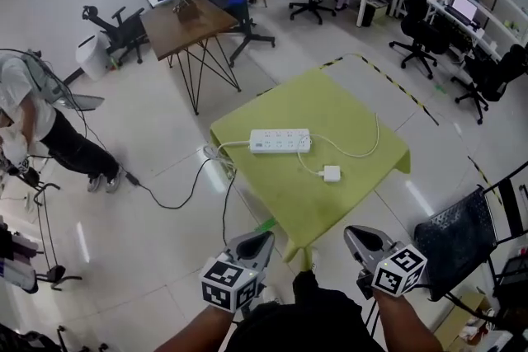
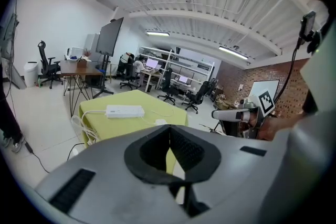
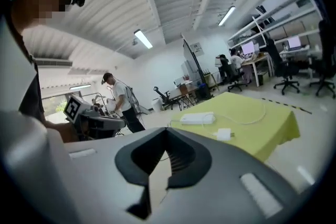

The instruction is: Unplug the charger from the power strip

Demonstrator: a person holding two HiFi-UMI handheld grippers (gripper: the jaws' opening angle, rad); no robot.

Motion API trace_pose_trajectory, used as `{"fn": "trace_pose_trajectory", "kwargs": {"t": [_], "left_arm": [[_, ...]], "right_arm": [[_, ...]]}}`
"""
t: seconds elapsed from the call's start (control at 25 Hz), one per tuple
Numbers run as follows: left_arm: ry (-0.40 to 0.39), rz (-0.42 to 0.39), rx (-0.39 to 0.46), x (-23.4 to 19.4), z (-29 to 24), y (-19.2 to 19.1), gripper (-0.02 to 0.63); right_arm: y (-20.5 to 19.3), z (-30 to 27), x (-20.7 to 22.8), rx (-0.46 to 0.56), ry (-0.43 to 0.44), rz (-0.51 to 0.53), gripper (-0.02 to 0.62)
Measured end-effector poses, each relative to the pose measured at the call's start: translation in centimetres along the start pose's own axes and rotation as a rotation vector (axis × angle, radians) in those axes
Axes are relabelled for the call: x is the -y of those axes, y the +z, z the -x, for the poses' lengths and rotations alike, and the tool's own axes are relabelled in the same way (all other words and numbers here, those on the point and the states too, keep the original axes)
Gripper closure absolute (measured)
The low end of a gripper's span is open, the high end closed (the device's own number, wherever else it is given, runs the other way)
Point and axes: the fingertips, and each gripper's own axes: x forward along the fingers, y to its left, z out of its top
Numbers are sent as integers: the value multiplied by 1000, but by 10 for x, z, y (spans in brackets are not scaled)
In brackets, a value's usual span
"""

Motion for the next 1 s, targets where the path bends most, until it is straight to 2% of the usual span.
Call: {"fn": "trace_pose_trajectory", "kwargs": {"t": [0.12, 0.28, 0.44, 0.72, 1.0], "left_arm": [[-29, 13, -6, 8, 10, -19, 600], [-23, 21, 3, 10, 18, -29, 598], [-22, 9, 4, 23, 32, -27, 598], [52, 50, 70, 38, 37, -21, 598], [93, 42, 73, 56, 31, -22, 598]], "right_arm": [[-23, 18, -27, -31, -27, 38, 594], [-42, 31, -50, -63, -44, 103, 594], [-34, 41, -57, -62, -33, 140, 594], [-27, 45, -56, -88, 50, 176, 595], [-22, 59, -55, -88, 96, 191, 595]]}}
